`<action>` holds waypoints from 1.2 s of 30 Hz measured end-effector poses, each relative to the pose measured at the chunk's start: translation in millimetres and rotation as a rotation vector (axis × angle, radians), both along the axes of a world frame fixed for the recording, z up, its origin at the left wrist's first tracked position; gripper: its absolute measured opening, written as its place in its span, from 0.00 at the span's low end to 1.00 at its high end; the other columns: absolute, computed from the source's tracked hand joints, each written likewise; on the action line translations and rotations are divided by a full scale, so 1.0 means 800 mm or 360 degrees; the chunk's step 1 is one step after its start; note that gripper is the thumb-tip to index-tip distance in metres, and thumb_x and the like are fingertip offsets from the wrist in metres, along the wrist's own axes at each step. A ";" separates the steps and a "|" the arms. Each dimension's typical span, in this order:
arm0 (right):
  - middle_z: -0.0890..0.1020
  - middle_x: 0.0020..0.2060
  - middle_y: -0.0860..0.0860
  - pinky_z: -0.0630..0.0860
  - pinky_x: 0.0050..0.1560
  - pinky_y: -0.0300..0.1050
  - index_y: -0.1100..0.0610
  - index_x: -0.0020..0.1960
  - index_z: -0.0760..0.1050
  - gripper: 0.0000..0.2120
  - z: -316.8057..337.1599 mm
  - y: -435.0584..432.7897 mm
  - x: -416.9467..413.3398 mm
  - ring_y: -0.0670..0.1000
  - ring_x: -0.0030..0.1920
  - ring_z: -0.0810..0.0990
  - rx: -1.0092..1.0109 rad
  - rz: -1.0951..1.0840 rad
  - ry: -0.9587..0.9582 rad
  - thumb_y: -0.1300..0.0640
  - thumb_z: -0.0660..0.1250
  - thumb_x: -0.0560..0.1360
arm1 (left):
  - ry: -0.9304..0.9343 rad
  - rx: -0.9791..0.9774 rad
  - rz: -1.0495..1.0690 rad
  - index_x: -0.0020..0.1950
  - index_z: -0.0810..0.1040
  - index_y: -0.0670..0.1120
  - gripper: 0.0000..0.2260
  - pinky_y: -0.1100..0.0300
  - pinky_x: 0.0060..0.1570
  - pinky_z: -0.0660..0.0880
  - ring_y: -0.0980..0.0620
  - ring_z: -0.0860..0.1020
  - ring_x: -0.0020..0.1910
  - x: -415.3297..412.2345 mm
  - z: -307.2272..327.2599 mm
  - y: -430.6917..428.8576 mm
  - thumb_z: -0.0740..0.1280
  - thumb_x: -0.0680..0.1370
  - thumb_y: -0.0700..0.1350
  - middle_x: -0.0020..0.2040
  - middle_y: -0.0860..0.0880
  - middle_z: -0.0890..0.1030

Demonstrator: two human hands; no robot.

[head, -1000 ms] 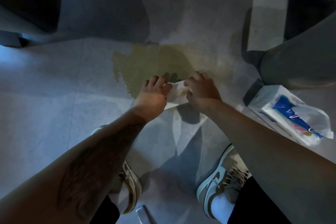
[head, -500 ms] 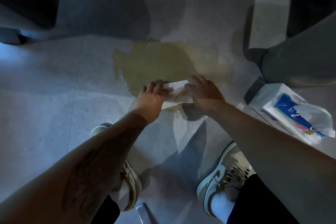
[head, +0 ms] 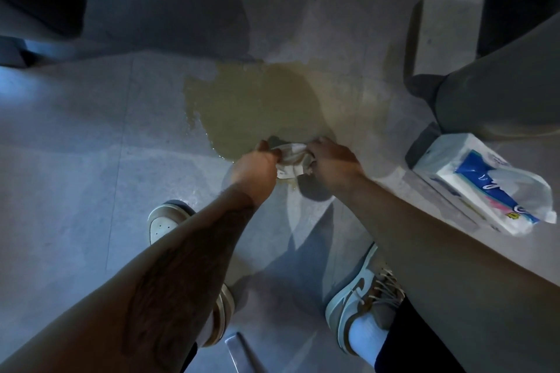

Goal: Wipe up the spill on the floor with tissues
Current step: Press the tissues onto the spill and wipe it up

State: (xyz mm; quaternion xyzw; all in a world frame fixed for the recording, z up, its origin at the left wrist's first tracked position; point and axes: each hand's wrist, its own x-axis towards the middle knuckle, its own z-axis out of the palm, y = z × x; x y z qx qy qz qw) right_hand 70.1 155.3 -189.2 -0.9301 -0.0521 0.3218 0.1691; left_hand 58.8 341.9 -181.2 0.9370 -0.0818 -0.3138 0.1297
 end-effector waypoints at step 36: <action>0.67 0.68 0.53 0.73 0.58 0.49 0.50 0.67 0.71 0.24 0.000 0.041 -0.021 0.58 0.61 0.71 -0.0127 -0.0197 -0.0182 0.56 0.70 0.72 | 0.0427 0.0437 0.0853 0.79 0.38 0.47 0.47 0.41 0.59 0.74 0.31 0.44 0.77 -0.076 -0.011 0.026 0.71 0.76 0.48 0.80 0.40 0.37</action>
